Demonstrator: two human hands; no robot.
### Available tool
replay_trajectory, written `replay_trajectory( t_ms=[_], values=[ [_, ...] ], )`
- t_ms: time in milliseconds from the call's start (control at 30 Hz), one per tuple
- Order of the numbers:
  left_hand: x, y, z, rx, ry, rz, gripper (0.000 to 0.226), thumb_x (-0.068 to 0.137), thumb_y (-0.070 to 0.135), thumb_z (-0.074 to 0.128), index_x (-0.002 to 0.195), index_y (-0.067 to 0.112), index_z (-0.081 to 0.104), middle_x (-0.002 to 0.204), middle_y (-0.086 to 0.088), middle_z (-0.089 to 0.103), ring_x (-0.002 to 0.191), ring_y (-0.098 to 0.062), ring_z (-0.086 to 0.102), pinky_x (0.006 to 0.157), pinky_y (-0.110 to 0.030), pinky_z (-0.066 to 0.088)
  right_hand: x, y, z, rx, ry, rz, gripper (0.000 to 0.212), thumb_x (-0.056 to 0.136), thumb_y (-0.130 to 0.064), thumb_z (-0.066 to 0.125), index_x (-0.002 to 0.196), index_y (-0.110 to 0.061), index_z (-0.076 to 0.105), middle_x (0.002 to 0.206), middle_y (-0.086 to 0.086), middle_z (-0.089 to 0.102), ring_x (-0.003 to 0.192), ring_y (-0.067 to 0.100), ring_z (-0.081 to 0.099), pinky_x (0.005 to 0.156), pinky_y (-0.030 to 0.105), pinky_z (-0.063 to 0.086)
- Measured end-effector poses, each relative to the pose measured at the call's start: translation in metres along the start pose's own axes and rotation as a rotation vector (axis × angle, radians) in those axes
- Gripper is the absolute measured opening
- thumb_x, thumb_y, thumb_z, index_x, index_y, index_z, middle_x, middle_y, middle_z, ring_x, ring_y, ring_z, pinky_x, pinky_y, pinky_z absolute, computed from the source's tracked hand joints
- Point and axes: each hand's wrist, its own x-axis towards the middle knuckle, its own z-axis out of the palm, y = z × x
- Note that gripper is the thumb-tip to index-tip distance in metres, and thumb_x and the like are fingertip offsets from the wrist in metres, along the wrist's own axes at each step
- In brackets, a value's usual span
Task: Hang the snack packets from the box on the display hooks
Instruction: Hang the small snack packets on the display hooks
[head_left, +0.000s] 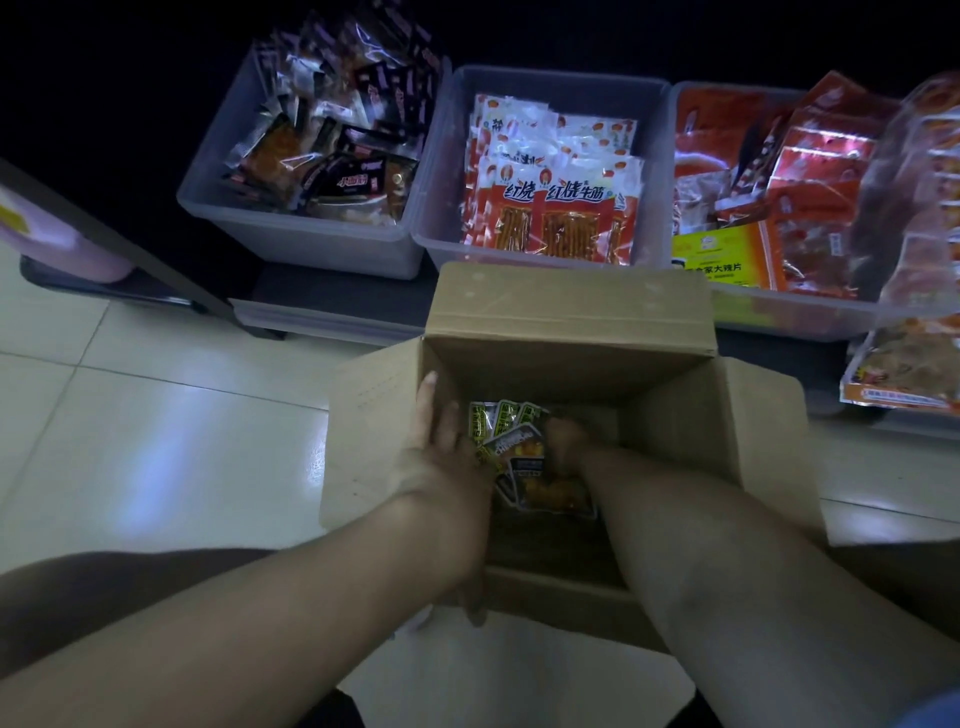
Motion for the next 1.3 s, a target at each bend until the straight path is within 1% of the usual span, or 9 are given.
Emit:
replay_trajectory(
  t_ms=[167, 500, 633, 767, 833, 967, 1100, 1200, 1300],
  values=[
    [0.003, 0.006, 0.008, -0.107, -0.036, -0.017, 0.126, 0.077, 0.079, 0.071, 0.17, 0.027, 0.005, 0.177, -0.016, 0.005, 0.16, -0.047, -0.017, 0.091, -0.093, -0.024, 0.018, 0.0, 0.011, -0.073, 0.063, -0.077, 0.077, 0.074, -0.022, 0.088, 0.145, -0.019, 0.058, 0.16, 0.013, 0.039, 0.149, 0.037, 0.036, 0.123, 0.04, 0.033],
    [0.009, -0.002, 0.006, -0.168, 0.051, 0.006, 0.123, 0.073, 0.077, 0.076, 0.169, 0.03, 0.014, 0.175, -0.013, 0.014, 0.162, -0.043, -0.012, 0.091, -0.091, -0.028, 0.051, 0.004, 0.019, 0.107, -0.006, -0.033, 0.094, 0.073, -0.015, 0.091, 0.154, -0.015, 0.042, 0.153, 0.013, 0.052, 0.139, 0.033, 0.053, 0.116, 0.038, 0.045],
    [0.007, -0.006, 0.008, -0.182, 0.116, 0.032, 0.117, 0.072, 0.077, 0.077, 0.166, 0.029, 0.025, 0.168, -0.012, 0.031, 0.16, -0.042, 0.004, 0.093, -0.091, -0.028, 0.053, 0.0, 0.02, 0.034, -0.012, -0.035, 0.097, 0.08, -0.015, 0.085, 0.161, -0.011, 0.031, 0.164, 0.019, 0.033, 0.152, 0.038, 0.034, 0.123, 0.041, 0.036],
    [0.006, -0.006, 0.015, -0.19, 0.138, 0.045, 0.105, 0.073, 0.076, 0.075, 0.16, 0.029, 0.039, 0.158, -0.007, 0.046, 0.155, -0.038, 0.02, 0.088, -0.089, -0.033, 0.06, 0.002, 0.027, -0.042, -0.095, -0.03, 0.133, 0.073, -0.021, 0.093, 0.168, -0.017, 0.001, 0.176, 0.01, 0.005, 0.159, 0.038, 0.02, 0.125, 0.053, 0.032],
    [0.007, -0.006, 0.018, -0.197, 0.149, 0.053, 0.096, 0.074, 0.075, 0.073, 0.154, 0.029, 0.047, 0.15, -0.004, 0.054, 0.152, -0.037, 0.025, 0.088, -0.089, -0.033, 0.062, 0.004, 0.028, -0.038, -0.071, -0.041, 0.139, 0.069, -0.024, 0.096, 0.168, -0.018, -0.003, 0.176, 0.008, 0.003, 0.159, 0.036, 0.019, 0.125, 0.053, 0.03],
    [0.005, -0.006, 0.02, -0.186, 0.166, 0.064, 0.088, 0.078, 0.076, 0.07, 0.15, 0.029, 0.052, 0.145, -0.002, 0.059, 0.151, -0.037, 0.029, 0.088, -0.088, -0.034, 0.067, 0.003, 0.024, -0.079, -0.037, -0.039, 0.123, 0.067, -0.023, 0.098, 0.164, -0.011, 0.023, 0.169, 0.014, 0.023, 0.156, 0.038, 0.025, 0.125, 0.047, 0.033],
    [0.001, -0.007, 0.019, -0.173, 0.195, 0.071, 0.088, 0.08, 0.072, 0.069, 0.153, 0.027, 0.048, 0.147, -0.007, 0.056, 0.147, -0.038, 0.034, 0.09, -0.088, -0.034, 0.078, -0.001, 0.028, -0.213, -0.079, -0.029, 0.097, 0.083, -0.023, 0.084, 0.163, -0.014, 0.03, 0.17, 0.017, 0.017, 0.158, 0.039, 0.017, 0.125, 0.055, 0.03],
    [0.0, -0.007, 0.019, -0.173, 0.192, 0.072, 0.08, 0.083, 0.067, 0.068, 0.15, 0.026, 0.051, 0.141, -0.008, 0.058, 0.143, -0.038, 0.037, 0.091, -0.089, -0.032, 0.082, -0.004, 0.04, -0.247, -0.049, -0.172, 0.058, 0.101, -0.041, 0.057, 0.151, -0.012, 0.051, 0.157, 0.016, 0.049, 0.145, 0.035, 0.046, 0.118, 0.044, 0.042],
    [0.0, -0.005, 0.019, -0.172, 0.177, 0.071, 0.069, 0.083, 0.056, 0.068, 0.143, 0.025, 0.055, 0.133, -0.009, 0.062, 0.138, -0.039, 0.04, 0.091, -0.089, -0.032, 0.089, -0.005, 0.044, -0.138, -0.069, -0.183, 0.054, 0.106, -0.044, 0.046, 0.146, -0.009, 0.056, 0.151, 0.017, 0.056, 0.141, 0.037, 0.051, 0.118, 0.045, 0.041]
  ],
)
